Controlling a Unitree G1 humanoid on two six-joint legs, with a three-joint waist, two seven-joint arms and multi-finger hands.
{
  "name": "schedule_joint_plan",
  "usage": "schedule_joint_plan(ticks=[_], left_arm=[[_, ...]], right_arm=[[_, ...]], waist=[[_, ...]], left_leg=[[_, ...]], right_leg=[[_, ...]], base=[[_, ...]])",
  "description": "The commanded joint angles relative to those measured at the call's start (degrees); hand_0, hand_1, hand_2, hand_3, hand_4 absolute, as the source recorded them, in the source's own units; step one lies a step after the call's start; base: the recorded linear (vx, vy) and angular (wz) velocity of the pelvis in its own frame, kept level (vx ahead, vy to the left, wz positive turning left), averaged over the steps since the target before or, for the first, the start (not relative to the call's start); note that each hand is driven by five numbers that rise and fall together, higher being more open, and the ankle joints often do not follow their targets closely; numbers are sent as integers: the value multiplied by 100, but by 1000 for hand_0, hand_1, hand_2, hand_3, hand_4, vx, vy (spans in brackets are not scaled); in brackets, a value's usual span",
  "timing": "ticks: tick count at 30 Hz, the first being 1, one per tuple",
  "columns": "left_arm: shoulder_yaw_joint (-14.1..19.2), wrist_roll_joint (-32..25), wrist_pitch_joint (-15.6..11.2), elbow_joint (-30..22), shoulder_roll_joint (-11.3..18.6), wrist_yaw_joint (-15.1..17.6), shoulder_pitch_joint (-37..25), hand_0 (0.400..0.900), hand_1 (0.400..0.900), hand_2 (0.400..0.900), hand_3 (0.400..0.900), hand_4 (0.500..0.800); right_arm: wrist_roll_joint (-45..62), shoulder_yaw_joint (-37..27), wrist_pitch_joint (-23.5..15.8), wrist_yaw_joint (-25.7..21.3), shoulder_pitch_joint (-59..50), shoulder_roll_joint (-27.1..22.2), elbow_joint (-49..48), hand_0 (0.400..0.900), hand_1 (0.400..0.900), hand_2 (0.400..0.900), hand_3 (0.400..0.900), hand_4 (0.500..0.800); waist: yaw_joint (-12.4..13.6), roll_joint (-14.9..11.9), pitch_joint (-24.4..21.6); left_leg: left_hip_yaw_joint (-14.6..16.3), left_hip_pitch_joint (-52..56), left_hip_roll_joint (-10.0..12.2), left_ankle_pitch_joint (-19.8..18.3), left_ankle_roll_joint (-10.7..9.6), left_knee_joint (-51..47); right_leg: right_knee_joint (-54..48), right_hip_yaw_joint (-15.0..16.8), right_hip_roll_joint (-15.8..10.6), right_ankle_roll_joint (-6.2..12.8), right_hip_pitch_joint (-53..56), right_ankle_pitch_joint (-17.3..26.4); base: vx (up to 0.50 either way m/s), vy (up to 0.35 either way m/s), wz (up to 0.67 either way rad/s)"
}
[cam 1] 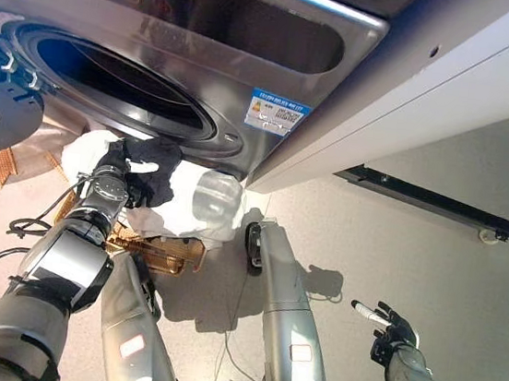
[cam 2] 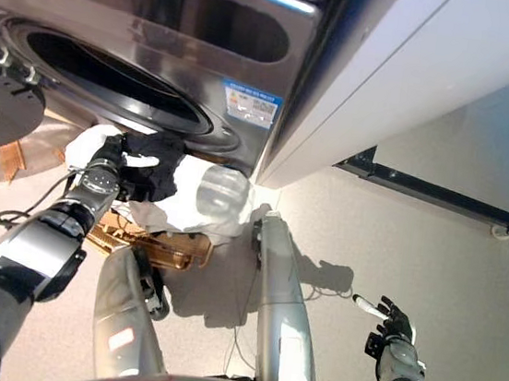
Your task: Put the clothes in the basket into the washing machine.
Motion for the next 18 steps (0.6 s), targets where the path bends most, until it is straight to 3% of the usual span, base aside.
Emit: schedule_joint_plan(ticks=[1, 16, 17, 18], left_arm=[[-81, -142, -113, 15, 152, 60, -267, 900, 900, 900, 900, 800], [-218, -106, -62, 62, 263, -64, -404, 900, 900, 900, 900, 800], [-226, -133, -73, 48, 255, -67, -416, 729, 729, 729, 729, 698], [-256, -126, -78, 28, 242, -57, -435, 418, 418, 418, 418, 511]], right_arm=[[224, -178, -152, -311, 447, -472, 215, 900, 900, 900, 900, 800], [247, -106, -170, -314, 386, -474, 270, 900, 900, 900, 900, 800], [250, -100, -169, -324, 400, -478, 267, 900, 900, 900, 900, 800], [248, -125, -170, -326, 427, -481, 274, 900, 900, 900, 900, 800]], waist=[[-14, -62, -27], [13, -227, 26], [10, -244, 27], [17, -249, 22]], left_leg=[[530, 985, -224, -438, 486, 160], [349, 630, 9, -423, 558, 874], [326, 599, 16, -432, 574, 835], [294, 550, 14, -443, 581, 818]], right_leg=[[-79, -31, 22, 442, -9, -123], [328, -215, 189, 367, -497, -177], [307, -241, 197, 353, -514, -167], [283, -245, 197, 352, -515, -158]], base=[[-7, 14, -3], [-6, 28, -11], [-17, -20, 4], [-10, -31, 9]])
